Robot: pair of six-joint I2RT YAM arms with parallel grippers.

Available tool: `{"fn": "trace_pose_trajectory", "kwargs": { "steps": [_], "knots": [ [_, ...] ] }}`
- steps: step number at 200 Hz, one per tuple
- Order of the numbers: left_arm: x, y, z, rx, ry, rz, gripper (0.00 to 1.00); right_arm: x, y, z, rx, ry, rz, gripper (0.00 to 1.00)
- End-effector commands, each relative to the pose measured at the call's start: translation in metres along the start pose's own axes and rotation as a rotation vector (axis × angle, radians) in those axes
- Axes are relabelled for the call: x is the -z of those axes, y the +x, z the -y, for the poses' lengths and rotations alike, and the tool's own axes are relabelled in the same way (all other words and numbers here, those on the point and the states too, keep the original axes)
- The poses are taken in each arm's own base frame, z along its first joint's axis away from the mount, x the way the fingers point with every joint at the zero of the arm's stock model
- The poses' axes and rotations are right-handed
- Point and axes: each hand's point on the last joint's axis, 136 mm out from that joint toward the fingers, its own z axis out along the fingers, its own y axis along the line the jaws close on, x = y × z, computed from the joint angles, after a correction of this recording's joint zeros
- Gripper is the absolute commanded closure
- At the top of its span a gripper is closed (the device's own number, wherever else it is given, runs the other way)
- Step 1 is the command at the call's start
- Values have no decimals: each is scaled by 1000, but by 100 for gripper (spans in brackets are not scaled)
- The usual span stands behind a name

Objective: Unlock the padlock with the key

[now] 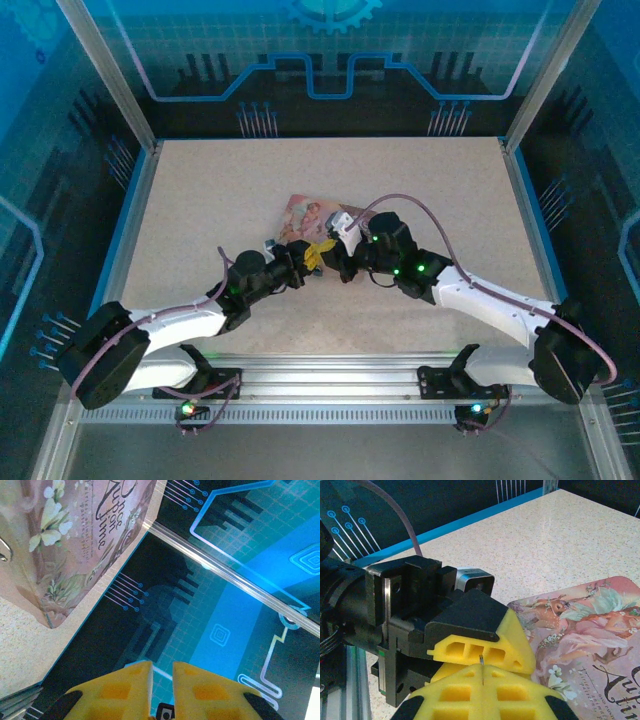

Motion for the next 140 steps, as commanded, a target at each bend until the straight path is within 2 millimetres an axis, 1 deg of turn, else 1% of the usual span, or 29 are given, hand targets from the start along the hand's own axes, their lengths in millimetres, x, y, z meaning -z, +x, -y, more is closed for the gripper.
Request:
{"fn": "trace_pose_trajectory", "kwargs": {
  "steps": [1, 38, 86, 109, 129, 140],
  "knots": [
    [0, -1, -1, 7, 16, 1, 82, 5, -6, -6, 0, -9, 36, 100],
    [-2, -1, -4, 7, 10, 0, 84, 6, -7, -5, -1, -7, 40, 100],
    [-3, -1, -4, 8, 11, -2, 92, 6, -4, -5, -3, -6, 35, 100],
    [-3, -2, -4, 1, 12, 1, 100, 7, -3, -4, -6, -4, 32, 100],
    [-3, 0, -2, -43, 18, -1, 100, 11, -4, -1, -23, 2, 40, 100],
    [-4, 2, 3, -96, 23, -2, 100, 14, -5, 1, -43, 1, 50, 91]
  ]
}}
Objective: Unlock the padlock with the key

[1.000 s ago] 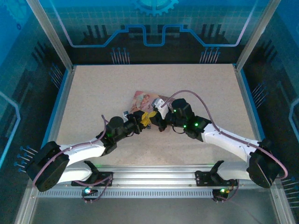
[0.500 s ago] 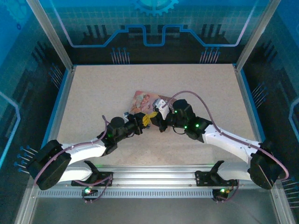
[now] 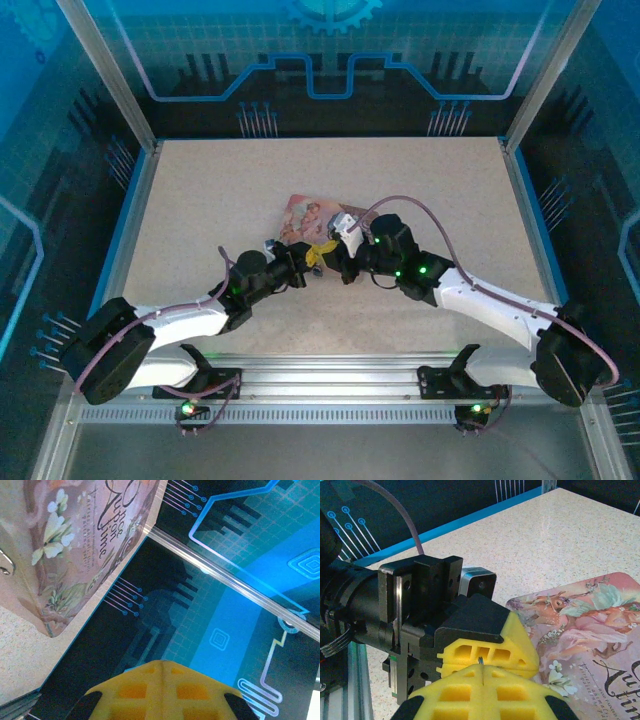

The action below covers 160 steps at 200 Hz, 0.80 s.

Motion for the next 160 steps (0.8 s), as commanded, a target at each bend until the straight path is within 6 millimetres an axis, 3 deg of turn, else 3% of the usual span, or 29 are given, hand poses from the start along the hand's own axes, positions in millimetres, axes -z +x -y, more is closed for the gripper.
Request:
{"fn": "trace_pose_trajectory", "kwargs": {
  "steps": [1, 39, 74, 105, 128, 160],
  "knots": [
    [-1, 6, 4, -92, 11, -16, 100, 11, -8, 1, -33, -4, 48, 90],
    [5, 6, 24, -447, -42, 62, 100, 27, -8, 6, -138, -34, 84, 74],
    [19, 13, 64, -935, -138, 156, 100, 42, -8, 16, -315, -74, 153, 63],
    [19, 32, 76, -1248, -148, 142, 100, 58, -27, 16, -403, -179, 278, 56],
    [15, 49, 81, -1390, -115, 128, 100, 66, -40, 9, -414, -245, 340, 50],
    [13, 72, 95, -1444, -8, 106, 100, 75, -58, 0, -419, -334, 417, 47]
  ]
}}
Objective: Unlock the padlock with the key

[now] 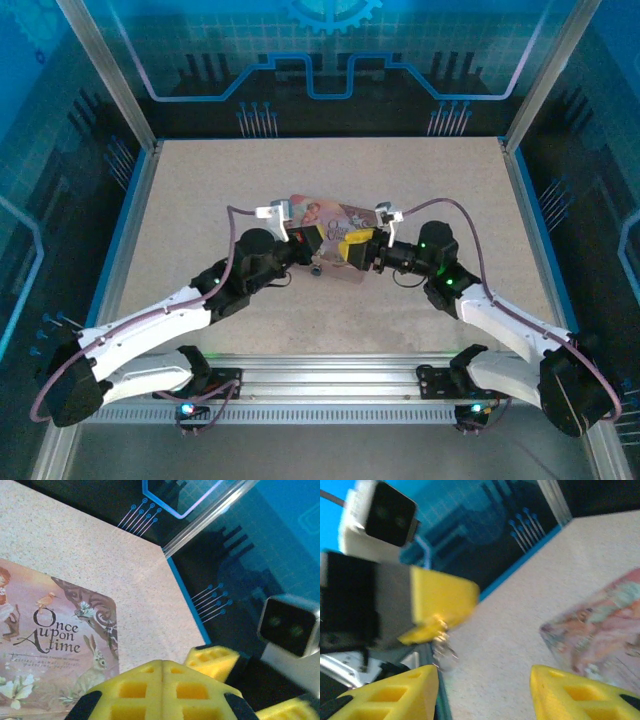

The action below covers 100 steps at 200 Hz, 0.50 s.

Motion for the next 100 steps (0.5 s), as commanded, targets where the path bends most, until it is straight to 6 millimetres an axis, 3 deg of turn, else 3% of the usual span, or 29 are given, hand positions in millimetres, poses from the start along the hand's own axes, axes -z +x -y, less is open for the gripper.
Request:
{"fn": "trace_pose_trajectory", "kwargs": {
  "steps": [1, 100],
  "knots": [
    [2, -17, 18, -143, 38, 72, 100, 4, -24, -32, 1, -158, 87, 47],
    [12, -34, 31, -17, 113, 158, 100, -17, -8, -50, -25, -241, 55, 51]
  ]
}}
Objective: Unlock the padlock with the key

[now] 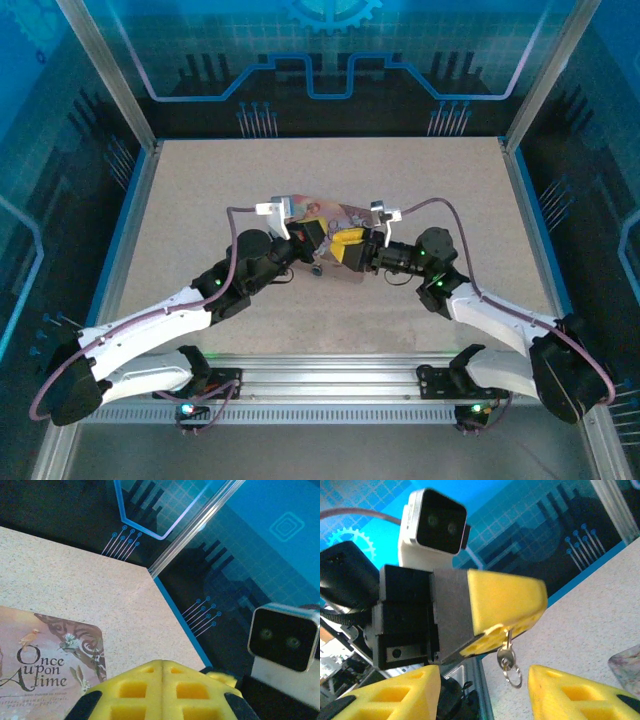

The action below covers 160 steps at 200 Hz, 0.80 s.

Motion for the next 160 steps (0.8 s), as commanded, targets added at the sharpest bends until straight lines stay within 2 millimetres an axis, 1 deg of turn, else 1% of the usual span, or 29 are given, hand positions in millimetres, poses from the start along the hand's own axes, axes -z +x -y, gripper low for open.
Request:
{"fn": "trace_pose_trajectory", "kwargs": {
  "steps": [1, 27, 86, 160],
  "knots": [
    [6, -15, 10, 39, 36, 65, 100, -7, -3, -11, 18, -47, 9, 51],
    [7, -15, 10, 62, 45, 69, 100, -13, -2, -9, 5, -49, 2, 54],
    [8, -13, 9, 81, 53, 73, 100, -21, -7, -9, -16, -51, 10, 63],
    [9, -12, 7, 90, 51, 76, 100, -28, -11, -3, -51, -42, 15, 79]
  ]
}}
